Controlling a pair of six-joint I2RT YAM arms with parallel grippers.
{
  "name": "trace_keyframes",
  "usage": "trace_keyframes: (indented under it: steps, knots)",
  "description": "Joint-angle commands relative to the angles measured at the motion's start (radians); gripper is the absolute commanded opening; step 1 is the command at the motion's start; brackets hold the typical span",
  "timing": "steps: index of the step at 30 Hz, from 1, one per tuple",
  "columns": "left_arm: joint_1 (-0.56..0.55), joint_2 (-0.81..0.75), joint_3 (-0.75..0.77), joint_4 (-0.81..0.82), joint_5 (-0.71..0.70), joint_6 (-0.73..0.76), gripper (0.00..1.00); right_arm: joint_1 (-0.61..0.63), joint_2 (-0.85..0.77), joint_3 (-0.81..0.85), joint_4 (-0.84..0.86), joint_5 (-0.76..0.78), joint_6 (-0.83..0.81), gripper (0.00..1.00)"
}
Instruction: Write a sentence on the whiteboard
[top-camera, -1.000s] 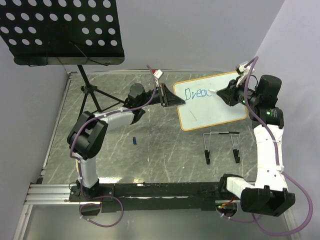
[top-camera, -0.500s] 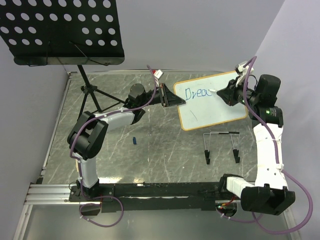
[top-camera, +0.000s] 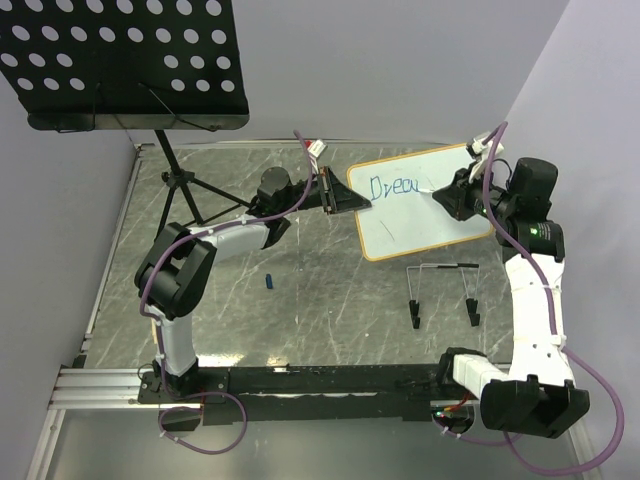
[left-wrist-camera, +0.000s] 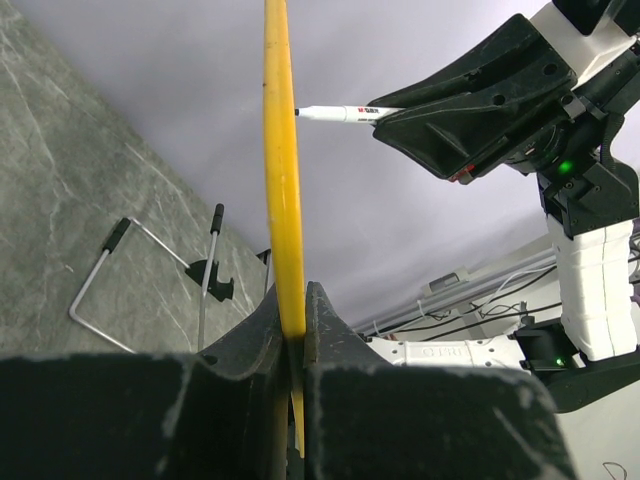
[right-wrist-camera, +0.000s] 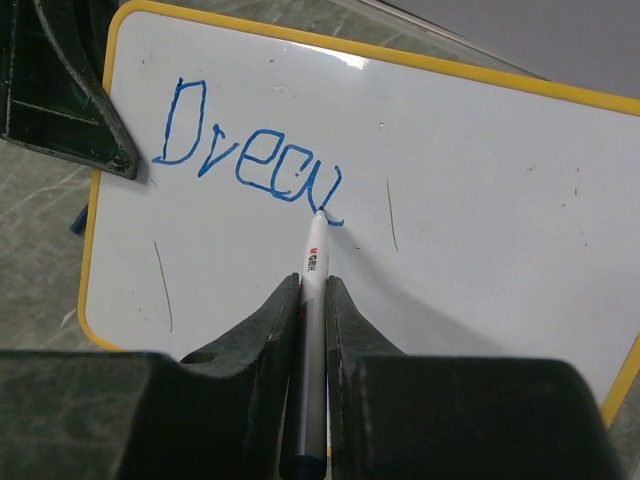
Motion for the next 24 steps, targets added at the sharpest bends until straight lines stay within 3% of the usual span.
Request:
trace_keyframes:
  steps: [1,11,24]
  knots:
    - [-0.007,-0.048,0.067,0.163,-0.004,-0.026,0.01,0.004,-0.006,0.005,0.016,0.009,-0.006,0.0]
    - [-0.007,-0.049,0.058,0.171,0.006,-0.03,0.01,0.002,0.08,0.116,0.059,0.035,0.031,0.0]
    - [-0.001,-0.045,0.059,0.174,-0.003,-0.026,0.01,0.002,0.054,0.07,0.031,0.087,0.002,0.0]
